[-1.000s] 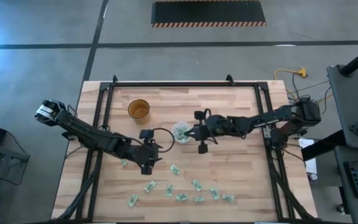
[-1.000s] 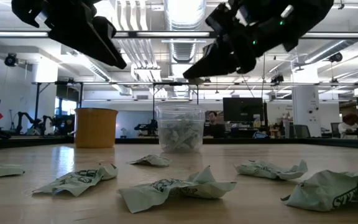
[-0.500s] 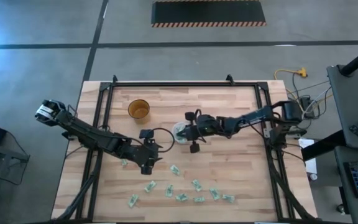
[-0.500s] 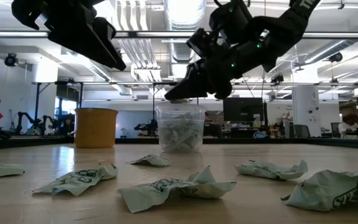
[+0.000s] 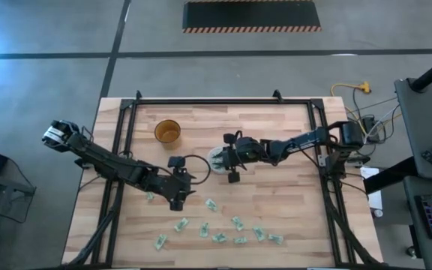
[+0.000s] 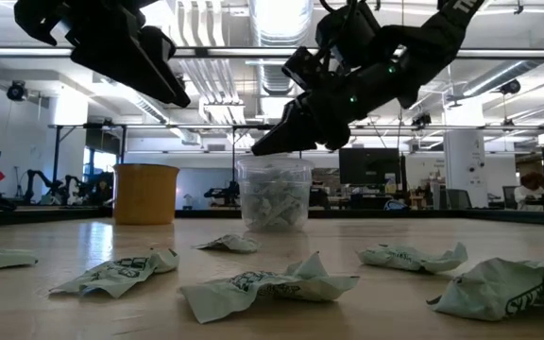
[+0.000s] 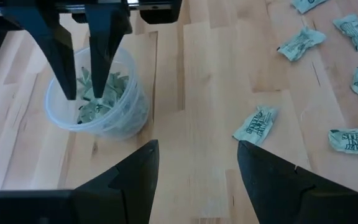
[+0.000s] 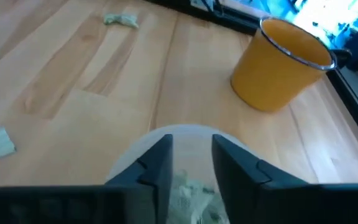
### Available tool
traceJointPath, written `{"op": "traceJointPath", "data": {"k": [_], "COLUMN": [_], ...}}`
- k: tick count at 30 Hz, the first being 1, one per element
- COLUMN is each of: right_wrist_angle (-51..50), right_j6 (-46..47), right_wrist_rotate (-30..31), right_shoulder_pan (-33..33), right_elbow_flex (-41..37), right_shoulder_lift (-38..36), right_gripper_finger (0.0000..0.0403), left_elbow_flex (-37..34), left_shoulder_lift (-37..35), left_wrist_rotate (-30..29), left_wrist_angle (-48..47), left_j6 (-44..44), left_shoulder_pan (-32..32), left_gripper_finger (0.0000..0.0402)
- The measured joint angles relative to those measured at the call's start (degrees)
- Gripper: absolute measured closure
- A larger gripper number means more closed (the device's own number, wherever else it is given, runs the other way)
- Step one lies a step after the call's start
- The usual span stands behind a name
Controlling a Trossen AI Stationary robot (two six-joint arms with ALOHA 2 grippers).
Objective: Pick and place Stevia / Truvia into bins
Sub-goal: Put the stevia packet into the transparent container
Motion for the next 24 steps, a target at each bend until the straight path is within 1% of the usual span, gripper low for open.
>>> {"op": "traceJointPath", "data": {"k": [2,4,8,12,15,19,24], "right_wrist_angle": [-2.5,-6.0,-13.0,-19.6,-25.9,-33.3,-38.3], "right_j6": [-0.3,-0.5,-0.1,0.6,1.4,5.2,9.5], "right_wrist_rotate": [0.2,0.2,0.2,0.1,0.1,0.1,0.2], "right_shoulder_pan": [0.0,0.0,1.1,3.3,5.5,8.5,12.3], "right_elbow_flex": [0.0,0.0,0.0,-0.3,-0.8,-2.1,-4.3], "right_shoulder_lift": [-1.4,-4.1,-11.3,-18.8,-23.7,-29.3,-33.3], "right_gripper_finger": [0.0285,0.0272,0.026,0.0262,0.0268,0.0275,0.0282], "left_elbow_flex": [0.0,0.0,0.0,0.0,0.0,0.0,-0.1], "left_shoulder_lift": [0.0,0.0,0.0,0.0,0.2,0.6,0.7], "left_wrist_rotate": [0.0,0.1,1.6,5.6,7.3,7.7,7.7], "left_wrist_angle": [-0.5,-2.5,-10.4,-18.9,-25.0,-32.4,-40.1], "left_j6": [-0.8,-3.4,-11.8,-23.9,-32.7,-44.5,-64.4], "left_shoulder_pan": [-0.3,-0.8,-2.0,-3.3,-5.1,-7.7,-9.0], "left_gripper_finger": [0.02,0.02,0.02,0.02,0.02,0.0201,0.0201]}}
